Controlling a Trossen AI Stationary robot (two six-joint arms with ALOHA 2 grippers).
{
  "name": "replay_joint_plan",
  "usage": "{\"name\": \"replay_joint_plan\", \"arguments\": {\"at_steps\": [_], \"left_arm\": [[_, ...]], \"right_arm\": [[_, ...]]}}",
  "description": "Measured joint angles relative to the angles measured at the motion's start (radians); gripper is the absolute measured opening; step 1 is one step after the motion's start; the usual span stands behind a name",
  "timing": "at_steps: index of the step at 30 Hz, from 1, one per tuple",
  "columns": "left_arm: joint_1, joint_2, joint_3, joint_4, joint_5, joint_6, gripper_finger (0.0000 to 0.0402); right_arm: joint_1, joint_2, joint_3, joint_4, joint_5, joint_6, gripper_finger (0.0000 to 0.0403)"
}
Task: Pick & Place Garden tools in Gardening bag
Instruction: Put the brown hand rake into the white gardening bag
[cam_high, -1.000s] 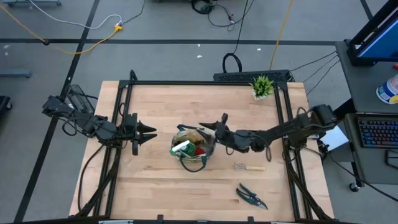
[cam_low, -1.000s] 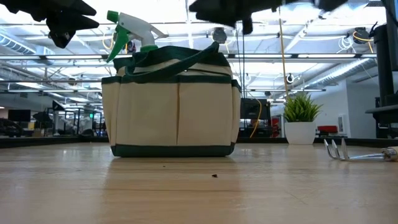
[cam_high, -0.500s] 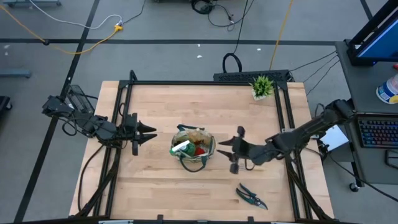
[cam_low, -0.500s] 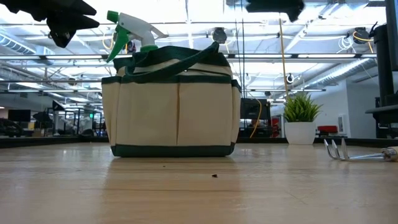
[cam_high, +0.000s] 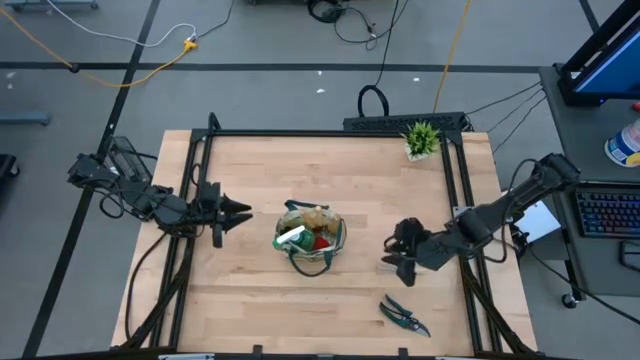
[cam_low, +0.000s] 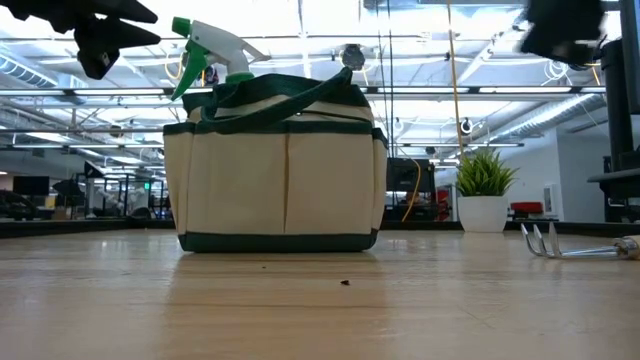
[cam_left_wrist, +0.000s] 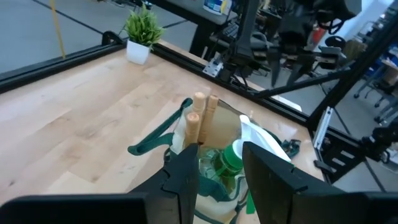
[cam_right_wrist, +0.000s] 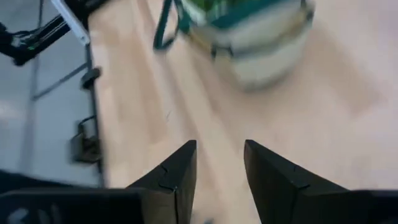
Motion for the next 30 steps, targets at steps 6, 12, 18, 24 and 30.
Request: {"name": "replay_joint_plan", "arguments": {"at_steps": [6,12,18,24,30], "left_arm": [[0.001,0.0,0.0,0.002,-0.059,-0.019,0.0129],[0.001,0.0,0.0,0.003,-0.078,-0.028,0.0129],[0.001,0.0,0.0,0.003,-0.078,-0.028,0.0129],[0.001,0.0,0.0,0.003,-0.079,-0.028,0.0129],[0.001,0.0,0.0,0.003,-0.079,-0.033,0.0129]], "right_arm": [[0.0,-0.041,0.0,-0.145,-0.231,0.324,0.0128],[0.016,-0.043,0.0,-0.19,-0.39,0.52,0.0128],[0.056,-0.044,0.0,-0.196,-0.416,0.549,0.0128],[0.086,-0.043,0.0,-0.196,-0.415,0.549,0.0128],[0.087,-0.043,0.0,-0.196,-0.412,0.549,0.0128]]}}
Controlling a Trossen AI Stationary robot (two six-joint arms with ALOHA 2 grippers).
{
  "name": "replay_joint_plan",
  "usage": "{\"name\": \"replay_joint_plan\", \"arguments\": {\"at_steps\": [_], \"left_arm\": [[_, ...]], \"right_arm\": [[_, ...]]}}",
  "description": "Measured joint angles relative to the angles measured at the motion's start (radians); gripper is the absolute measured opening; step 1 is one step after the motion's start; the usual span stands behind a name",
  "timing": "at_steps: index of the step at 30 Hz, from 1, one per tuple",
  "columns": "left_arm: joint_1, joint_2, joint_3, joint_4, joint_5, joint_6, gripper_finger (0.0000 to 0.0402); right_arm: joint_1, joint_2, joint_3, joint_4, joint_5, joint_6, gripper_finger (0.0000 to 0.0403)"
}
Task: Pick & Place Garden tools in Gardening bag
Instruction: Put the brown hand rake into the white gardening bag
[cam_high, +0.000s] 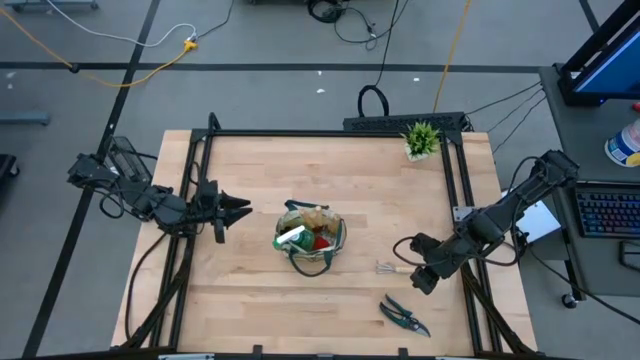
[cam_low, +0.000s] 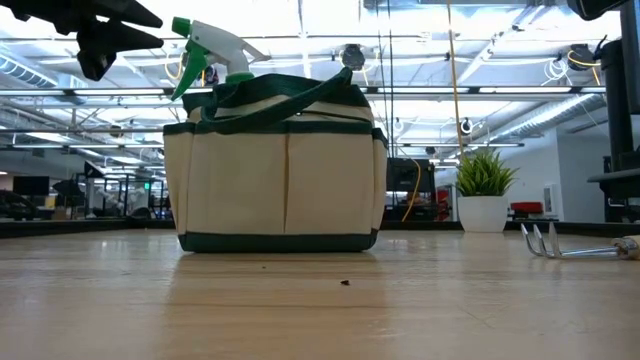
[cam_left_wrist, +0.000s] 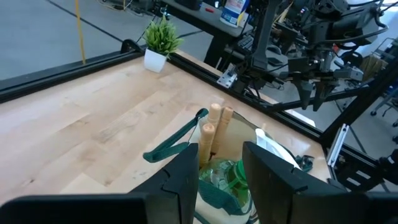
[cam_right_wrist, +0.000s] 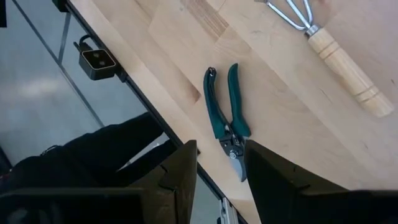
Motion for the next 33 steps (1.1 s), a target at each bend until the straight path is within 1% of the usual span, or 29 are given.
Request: {"name": "replay_joint_plan", "arguments": {"at_steps": [4,11,16,21,24,29,33], "left_arm": [[0.0,0.0,0.0,0.0,0.001,-0.015,0.0129],[0.0,0.0,0.0,-0.007,0.001,-0.013,0.0129],[0.0,0.0,0.0,-0.008,0.002,0.021,0.0129],[0.0,0.0,0.0,-0.01,0.001,0.071,0.0129],[0.0,0.0,0.0,-0.027,0.0,0.101,0.0129],[0.0,0.0,0.0,-0.065,-0.034,0.114,0.0129],[0.0,0.0,0.0,-0.108,-0.069,0.119,0.0129]], "right_arm": [[0.0,0.0,0.0,0.0,0.0,0.051,0.0128],[0.0,0.0,0.0,-0.029,0.0,0.252,0.0128],[0.0,0.001,0.0,-0.076,0.006,0.369,0.0128],[0.0,0.004,0.0,-0.083,0.086,0.514,0.0128],[0.001,0.005,0.0,-0.086,0.134,0.627,0.0128],[0.012,0.015,0.0,-0.098,0.132,0.811,0.0128],[0.009,0.045,0.0,-0.103,0.102,0.841,0.0128]]}}
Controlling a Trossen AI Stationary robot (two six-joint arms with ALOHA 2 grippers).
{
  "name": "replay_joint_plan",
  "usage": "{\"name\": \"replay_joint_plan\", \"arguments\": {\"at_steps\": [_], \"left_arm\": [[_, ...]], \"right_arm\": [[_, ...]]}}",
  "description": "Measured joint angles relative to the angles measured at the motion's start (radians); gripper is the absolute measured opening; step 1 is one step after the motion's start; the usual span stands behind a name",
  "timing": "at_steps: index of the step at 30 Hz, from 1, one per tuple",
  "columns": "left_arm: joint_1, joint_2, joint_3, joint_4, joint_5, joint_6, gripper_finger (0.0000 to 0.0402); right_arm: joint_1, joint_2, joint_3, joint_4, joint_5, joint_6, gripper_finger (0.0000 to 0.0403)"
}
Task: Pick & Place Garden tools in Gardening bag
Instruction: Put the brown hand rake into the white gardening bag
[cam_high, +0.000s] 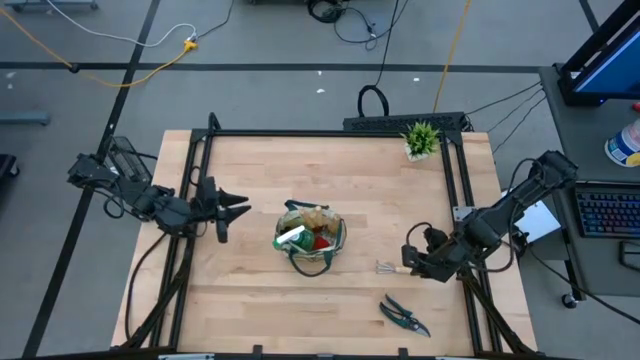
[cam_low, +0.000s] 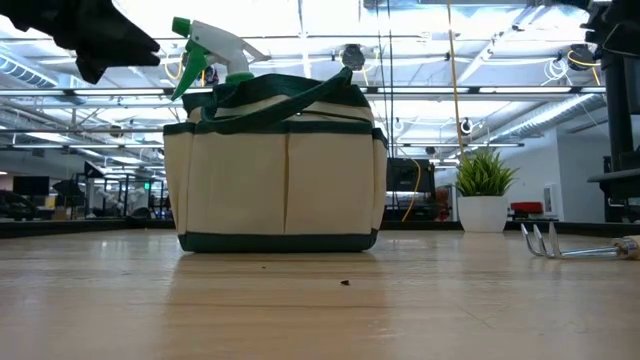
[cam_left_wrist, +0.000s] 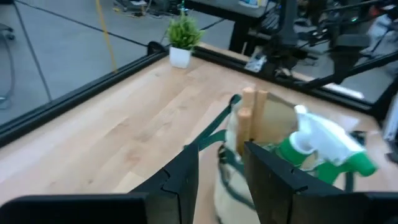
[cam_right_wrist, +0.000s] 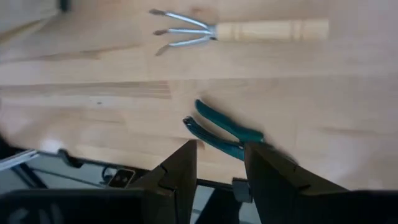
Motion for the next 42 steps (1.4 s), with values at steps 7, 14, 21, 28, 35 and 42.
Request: {"name": "replay_joint_plan", "arguments": {"at_steps": [7,14,21,28,35,42], "left_arm": [[0.0,0.0,0.0,-0.047,-0.025,0.005,0.0129],[0.012,0.0,0.0,-0.089,-0.027,0.023,0.0129],[0.062,0.0,0.0,-0.101,-0.027,0.022,0.0129],[0.104,0.0,0.0,-0.104,-0.026,0.022,0.0129],[0.114,0.0,0.0,-0.103,-0.018,0.019,0.0129],[0.113,0.0,0.0,-0.103,-0.017,0.021,0.0129]], "right_arm": [[-0.049,0.063,0.0,0.034,0.0,0.0,0.0128],[-0.075,0.124,0.0,0.043,-0.046,0.001,0.0128],[-0.114,0.182,0.0,0.042,-0.005,-0.015,0.0112],[-0.14,0.199,0.0,0.093,0.03,-0.124,0.0101],[-0.14,0.199,0.0,0.19,0.029,-0.292,0.0105],[-0.14,0.199,0.0,0.341,0.069,-0.444,0.0102]]}}
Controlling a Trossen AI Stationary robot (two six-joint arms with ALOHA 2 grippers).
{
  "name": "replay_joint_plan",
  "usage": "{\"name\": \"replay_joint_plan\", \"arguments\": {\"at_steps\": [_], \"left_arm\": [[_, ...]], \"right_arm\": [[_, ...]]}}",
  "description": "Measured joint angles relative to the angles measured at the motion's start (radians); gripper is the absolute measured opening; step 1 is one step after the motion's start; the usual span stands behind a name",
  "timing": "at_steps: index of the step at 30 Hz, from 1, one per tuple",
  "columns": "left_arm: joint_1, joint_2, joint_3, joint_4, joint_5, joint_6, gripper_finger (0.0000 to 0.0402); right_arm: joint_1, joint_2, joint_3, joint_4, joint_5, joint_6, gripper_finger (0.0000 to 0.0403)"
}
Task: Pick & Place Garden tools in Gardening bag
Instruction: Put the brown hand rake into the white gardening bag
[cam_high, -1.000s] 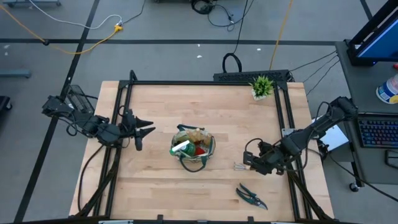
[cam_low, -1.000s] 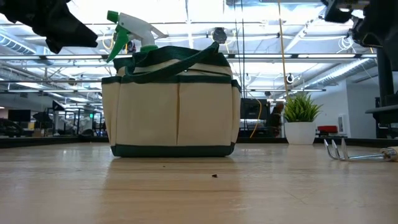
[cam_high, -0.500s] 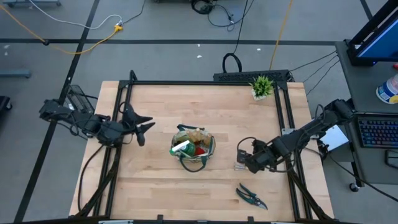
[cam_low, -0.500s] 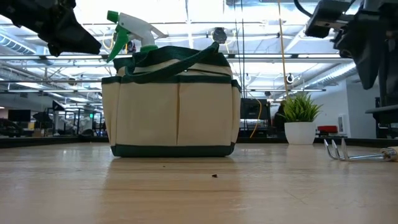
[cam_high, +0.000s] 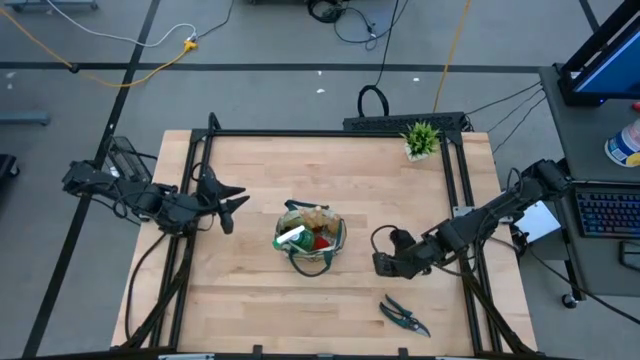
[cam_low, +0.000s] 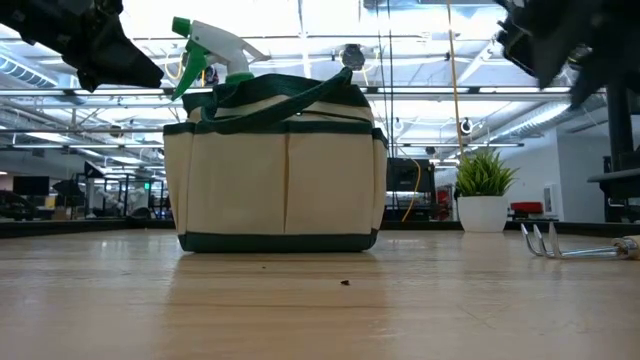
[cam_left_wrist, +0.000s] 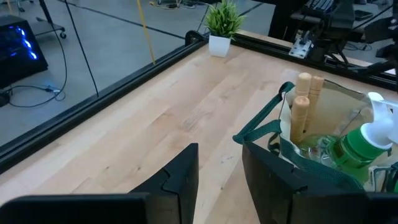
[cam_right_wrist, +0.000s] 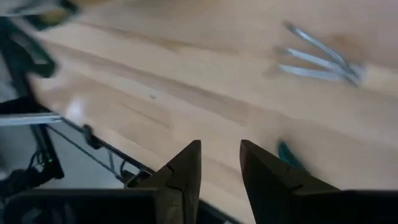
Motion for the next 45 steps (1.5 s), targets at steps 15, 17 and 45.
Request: {"name": "replay_joint_plan", "arguments": {"at_steps": [15,17,45], "left_arm": [[0.0,0.0,0.0,-0.005,0.0,0.004,0.0129],[0.0,0.0,0.0,-0.006,0.0,0.004,0.0129],[0.001,0.0,0.0,-0.05,-0.001,0.046,0.0129]], "right_arm": [[0.045,0.021,0.0,0.033,0.415,0.49,0.0102],[0.047,0.038,0.0,0.038,0.425,0.519,0.0102],[0.026,0.142,0.285,-0.493,0.091,0.565,0.0103]]}}
